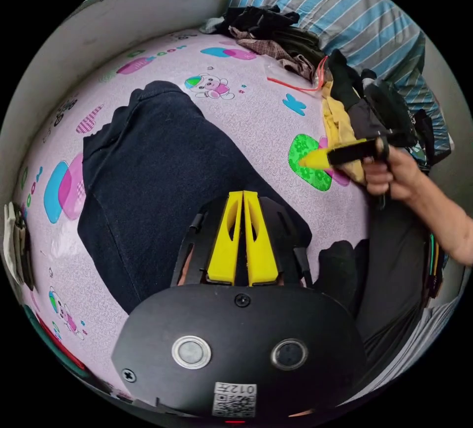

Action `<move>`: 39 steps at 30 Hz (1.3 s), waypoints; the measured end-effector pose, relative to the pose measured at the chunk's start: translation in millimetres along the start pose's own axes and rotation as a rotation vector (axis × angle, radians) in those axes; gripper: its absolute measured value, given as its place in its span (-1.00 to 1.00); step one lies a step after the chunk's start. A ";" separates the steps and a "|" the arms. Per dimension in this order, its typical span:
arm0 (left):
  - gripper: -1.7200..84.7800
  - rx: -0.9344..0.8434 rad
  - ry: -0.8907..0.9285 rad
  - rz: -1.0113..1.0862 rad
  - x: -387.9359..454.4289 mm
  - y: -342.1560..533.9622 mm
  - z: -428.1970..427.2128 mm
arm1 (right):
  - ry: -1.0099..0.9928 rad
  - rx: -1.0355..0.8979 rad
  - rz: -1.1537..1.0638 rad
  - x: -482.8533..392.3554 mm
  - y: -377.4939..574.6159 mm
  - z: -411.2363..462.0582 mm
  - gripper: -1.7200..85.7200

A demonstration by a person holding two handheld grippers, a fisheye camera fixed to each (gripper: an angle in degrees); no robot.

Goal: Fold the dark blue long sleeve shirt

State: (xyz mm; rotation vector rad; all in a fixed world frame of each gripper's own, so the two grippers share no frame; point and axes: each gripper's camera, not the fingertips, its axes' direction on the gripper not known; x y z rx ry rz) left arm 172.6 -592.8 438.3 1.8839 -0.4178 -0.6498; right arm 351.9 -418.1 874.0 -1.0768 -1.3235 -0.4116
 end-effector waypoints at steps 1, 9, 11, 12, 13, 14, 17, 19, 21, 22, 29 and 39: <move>-0.94 0.011 -0.004 0.004 2.6 4.3 0.0 | -0.047 0.041 0.015 6.4 -23.8 -8.9 -0.68; -0.95 0.062 -0.037 0.009 19.5 26.4 -2.5 | -0.101 0.018 0.022 4.2 -181.2 40.5 -0.62; -0.95 0.070 -0.044 0.013 22.8 30.6 -2.9 | -0.073 -0.007 0.036 1.7 -209.3 63.6 -0.61; -0.95 0.074 -0.042 0.012 23.7 33.0 -3.1 | -0.068 -0.010 0.038 1.3 -215.0 69.1 -0.62; -0.95 0.076 -0.034 0.008 23.7 35.0 -3.3 | -0.061 -0.029 0.048 1.1 -225.3 81.3 -0.64; -0.95 0.076 -0.028 0.004 23.2 35.9 -3.4 | -0.052 -0.043 0.049 0.6 -233.4 92.4 -0.68; -0.95 0.071 -0.003 -0.006 21.5 38.9 -3.9 | -0.040 -0.084 0.040 -1.2 -248.5 111.6 -0.78; -0.95 0.065 0.001 0.007 23.1 41.3 -4.4 | 0.032 -0.072 -0.032 -11.8 -252.5 114.1 -0.84; -0.95 0.064 -0.010 0.029 26.3 43.4 -5.0 | 0.140 -0.070 -0.168 -33.2 -252.5 119.5 -0.86; -0.95 0.069 -0.013 0.027 27.7 45.6 -5.2 | 0.253 -0.087 -0.268 -48.2 -249.4 129.1 -0.87; -0.95 0.067 -0.004 0.002 30.4 50.6 -8.8 | 0.363 -0.117 -0.261 -61.6 -249.0 149.6 -0.80; -0.95 0.102 0.043 0.008 52.0 44.3 -24.3 | -0.012 -0.076 0.015 10.3 -219.8 144.6 -0.59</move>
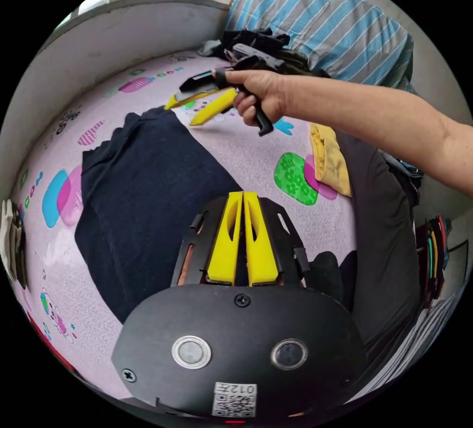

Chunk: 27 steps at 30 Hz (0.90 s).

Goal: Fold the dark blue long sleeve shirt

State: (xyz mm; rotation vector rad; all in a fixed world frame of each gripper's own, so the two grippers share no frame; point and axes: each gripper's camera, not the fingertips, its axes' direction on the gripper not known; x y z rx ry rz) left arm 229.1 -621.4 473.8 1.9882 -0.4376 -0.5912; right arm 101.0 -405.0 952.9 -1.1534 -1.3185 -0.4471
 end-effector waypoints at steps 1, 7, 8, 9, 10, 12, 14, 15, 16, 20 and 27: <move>-0.95 -0.025 0.015 0.013 4.8 0.7 9.3 | -0.013 0.003 -0.003 1.1 -1.3 10.5 -0.61; -0.95 -0.007 -0.070 0.043 23.0 11.1 19.0 | 0.141 0.101 -0.169 -20.7 -5.0 57.8 -0.87; -0.95 -0.009 -0.077 0.051 24.8 10.9 19.0 | 0.228 0.103 -0.224 -31.7 -3.3 68.9 -0.89; -0.95 -0.008 -0.079 0.051 26.4 11.3 19.0 | 0.278 0.100 -0.253 -37.8 -2.0 74.9 -0.89; -0.95 -0.001 -0.068 0.036 25.7 12.1 18.8 | 0.372 0.092 -0.309 -50.3 1.2 87.1 -0.90; -0.96 0.010 -0.057 0.017 25.1 13.2 18.5 | 0.493 0.075 -0.368 -67.5 7.2 106.6 -0.89; -0.96 0.013 -0.070 0.020 28.4 12.4 17.8 | 0.552 0.049 -0.352 -76.6 12.3 122.5 -0.86; -0.96 0.012 -0.077 0.027 31.1 11.3 16.8 | 0.547 0.049 -0.328 -76.7 13.6 123.0 -0.85; -0.96 0.007 -0.080 0.037 33.4 9.7 13.8 | 0.531 0.076 -0.282 -77.4 20.2 119.8 -0.84; -0.96 -0.011 -0.081 0.050 36.8 5.4 -16.5 | 0.434 0.209 -0.296 -98.5 86.4 99.6 -0.84; -0.95 0.004 -0.277 -0.118 3.2 49.1 -81.0 | 0.468 0.007 -0.520 -134.3 242.3 154.9 -0.86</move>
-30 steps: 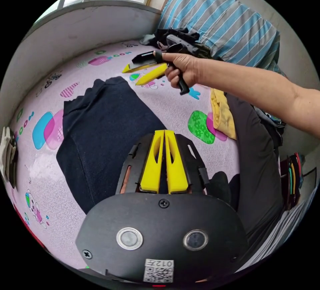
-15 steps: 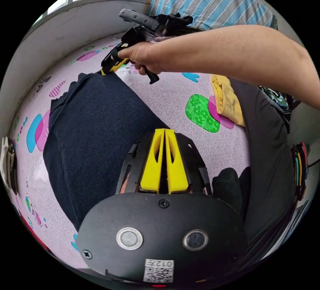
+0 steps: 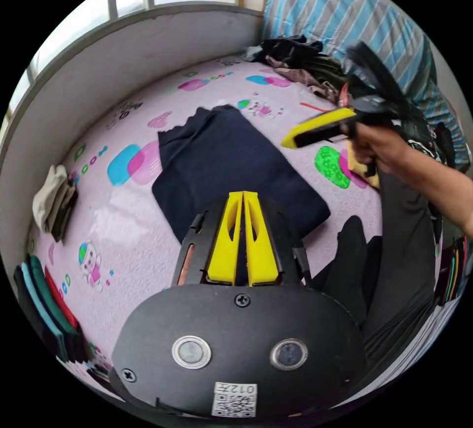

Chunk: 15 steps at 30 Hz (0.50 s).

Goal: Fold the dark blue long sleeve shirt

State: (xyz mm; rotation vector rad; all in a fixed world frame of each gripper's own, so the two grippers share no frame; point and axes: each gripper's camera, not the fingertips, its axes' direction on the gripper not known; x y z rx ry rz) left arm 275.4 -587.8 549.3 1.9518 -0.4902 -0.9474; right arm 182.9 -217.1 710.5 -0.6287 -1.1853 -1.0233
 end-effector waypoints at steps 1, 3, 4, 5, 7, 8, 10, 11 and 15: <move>-0.95 -0.039 0.003 -0.032 -7.5 6.1 2.4 | 0.045 -0.028 -0.033 -19.6 18.3 10.6 -0.87; -0.95 -0.100 0.031 -0.041 -10.8 11.9 9.5 | 0.086 -0.085 -0.076 -42.5 38.7 32.3 -0.88; -0.95 -0.165 0.034 -0.022 -7.3 14.0 18.7 | 0.120 -0.149 -0.103 -53.7 47.4 52.1 -0.88; -0.95 -0.207 0.025 -0.006 -4.2 15.0 24.5 | 0.177 -0.162 -0.104 -61.7 53.5 66.8 -0.89; -0.95 -0.177 -0.042 0.031 9.0 18.1 23.9 | 0.218 -0.151 -0.123 -72.4 56.6 77.1 -0.90; -0.95 -0.179 -0.055 0.029 11.6 17.4 23.7 | 0.237 -0.170 -0.123 -77.9 56.0 85.7 -0.90; -0.95 -0.194 -0.096 0.019 20.6 12.9 24.6 | 0.252 -0.182 -0.094 -85.1 55.6 96.1 -0.91; -0.95 -0.194 -0.105 0.021 22.6 12.2 25.2 | 0.275 -0.185 -0.084 -90.4 56.4 102.9 -0.92; -0.95 -0.176 -0.100 0.009 23.1 8.4 24.5 | 0.300 -0.132 -0.002 -96.3 65.4 115.9 -0.93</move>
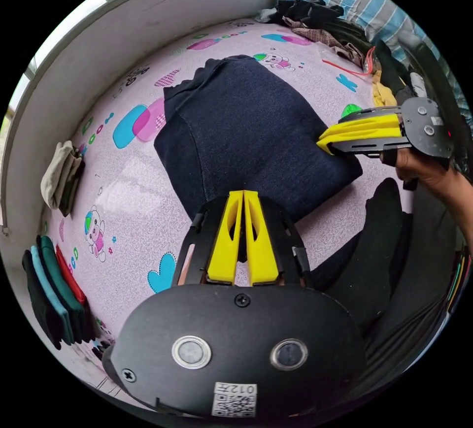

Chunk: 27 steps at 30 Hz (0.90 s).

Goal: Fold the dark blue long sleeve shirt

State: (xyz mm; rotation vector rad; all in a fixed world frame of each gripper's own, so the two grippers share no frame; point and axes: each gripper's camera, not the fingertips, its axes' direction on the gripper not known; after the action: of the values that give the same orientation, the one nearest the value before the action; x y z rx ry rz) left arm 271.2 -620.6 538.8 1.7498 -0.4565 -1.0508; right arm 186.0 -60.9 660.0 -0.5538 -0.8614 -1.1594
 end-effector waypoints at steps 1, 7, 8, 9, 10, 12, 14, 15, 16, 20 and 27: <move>-0.95 0.007 0.005 0.021 -0.6 -0.7 -1.9 | -0.023 0.045 0.057 4.3 8.1 3.2 -0.94; -0.95 0.040 0.002 0.069 -2.3 7.8 -30.4 | -0.285 0.057 0.216 40.0 43.1 3.8 -0.97; -0.95 0.047 0.001 0.076 -1.4 9.1 -32.8 | -0.273 0.080 0.173 32.5 49.8 -1.9 -0.98; -0.95 0.044 0.005 0.087 -0.1 10.6 -34.2 | -0.257 0.091 0.149 27.2 52.8 -4.0 -0.98; -0.95 0.027 0.015 0.096 0.5 10.2 -31.5 | -0.221 0.093 0.100 15.7 56.7 -4.0 -0.98; -0.95 -0.025 0.022 0.105 0.9 5.8 -22.6 | -0.174 0.044 0.033 -1.2 57.3 7.2 -0.98; -0.95 -0.064 0.027 0.105 1.1 0.0 -15.4 | -0.106 -0.012 -0.016 -19.3 56.9 27.3 -0.98; -0.95 -0.069 0.030 0.098 0.3 -2.5 -14.1 | -0.092 -0.005 -0.025 -22.7 57.5 29.1 -0.98; -0.95 -0.070 0.035 0.094 -0.8 -3.4 -13.6 | -0.068 -0.011 -0.045 -28.6 58.2 34.0 -0.98; -0.95 -0.067 0.054 0.089 -5.7 -3.5 -13.2 | -0.006 -0.059 -0.139 -46.3 57.3 49.5 -0.98; -0.96 0.049 0.106 0.073 -20.3 -7.6 -50.5 | 0.023 -0.023 -0.135 -57.6 70.9 64.6 -0.98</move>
State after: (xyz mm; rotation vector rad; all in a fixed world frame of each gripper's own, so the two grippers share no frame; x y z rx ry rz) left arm 300.1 -574.6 547.0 1.8088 -0.4795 -0.8974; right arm 225.3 43.7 653.4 -0.5060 -0.8778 -1.2977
